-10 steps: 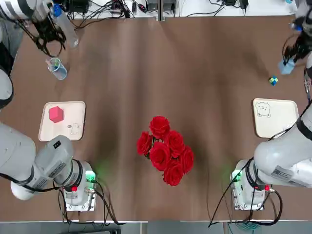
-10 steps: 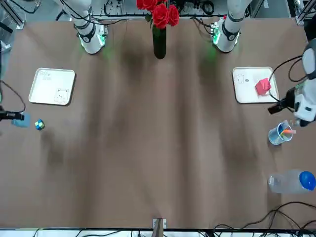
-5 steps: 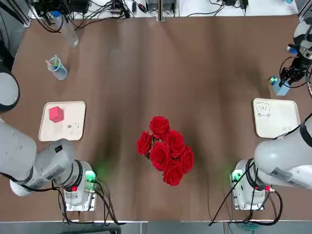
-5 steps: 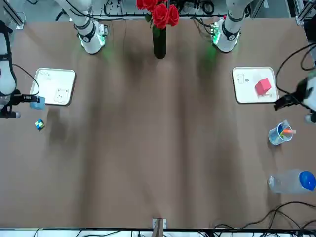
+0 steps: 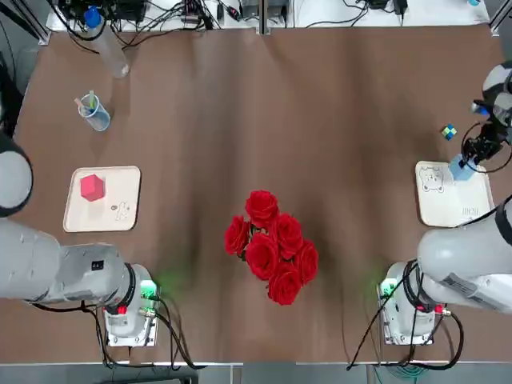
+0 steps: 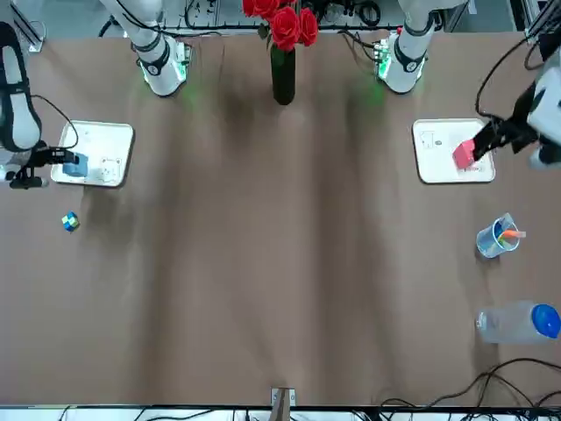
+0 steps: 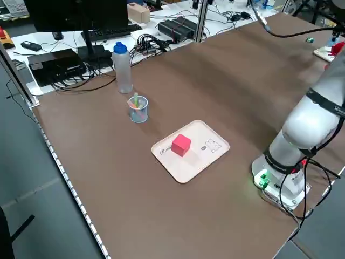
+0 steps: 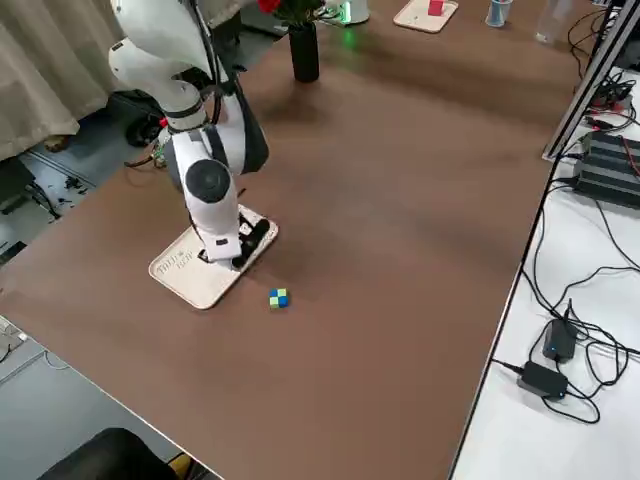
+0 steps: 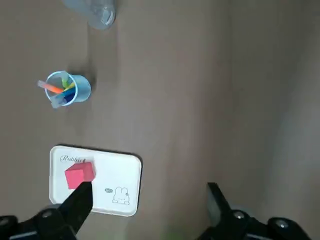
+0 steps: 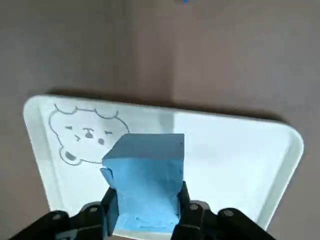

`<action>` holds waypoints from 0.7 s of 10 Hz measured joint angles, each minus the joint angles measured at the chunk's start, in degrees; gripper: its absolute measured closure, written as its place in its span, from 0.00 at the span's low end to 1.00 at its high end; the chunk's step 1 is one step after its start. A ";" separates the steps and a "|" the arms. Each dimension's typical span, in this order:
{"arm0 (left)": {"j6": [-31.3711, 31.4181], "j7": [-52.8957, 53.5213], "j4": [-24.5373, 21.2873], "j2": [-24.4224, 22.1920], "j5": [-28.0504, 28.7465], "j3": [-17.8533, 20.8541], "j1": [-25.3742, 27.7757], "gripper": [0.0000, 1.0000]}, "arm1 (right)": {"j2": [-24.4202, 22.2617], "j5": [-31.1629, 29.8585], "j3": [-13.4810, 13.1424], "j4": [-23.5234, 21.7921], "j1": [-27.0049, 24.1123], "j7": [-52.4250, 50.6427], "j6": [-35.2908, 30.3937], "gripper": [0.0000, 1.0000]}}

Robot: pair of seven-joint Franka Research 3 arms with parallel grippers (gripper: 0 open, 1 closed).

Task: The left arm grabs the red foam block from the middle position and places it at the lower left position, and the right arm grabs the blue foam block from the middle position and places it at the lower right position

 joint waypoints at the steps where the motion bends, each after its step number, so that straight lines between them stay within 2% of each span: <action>1: -0.21 0.22 -0.02 -0.11 -0.03 -0.09 -0.24 0.00 | -0.13 -0.64 0.03 -0.87 -0.87 -1.48 0.08 0.50; 3: -0.29 0.80 -0.06 0.11 -0.03 -1.40 -0.15 0.00 | -0.56 -1.98 0.04 -2.38 -1.67 -3.09 0.81 0.48; 5: -0.45 1.08 0.00 0.12 -1.43 -2.28 -0.16 0.00 | -0.64 -3.00 0.10 -3.17 -2.22 -4.93 2.01 0.41; 7: -0.56 1.14 0.02 0.29 -3.43 -2.31 -0.16 0.00 | -0.65 -3.06 0.12 -3.34 -2.43 -5.92 2.16 0.13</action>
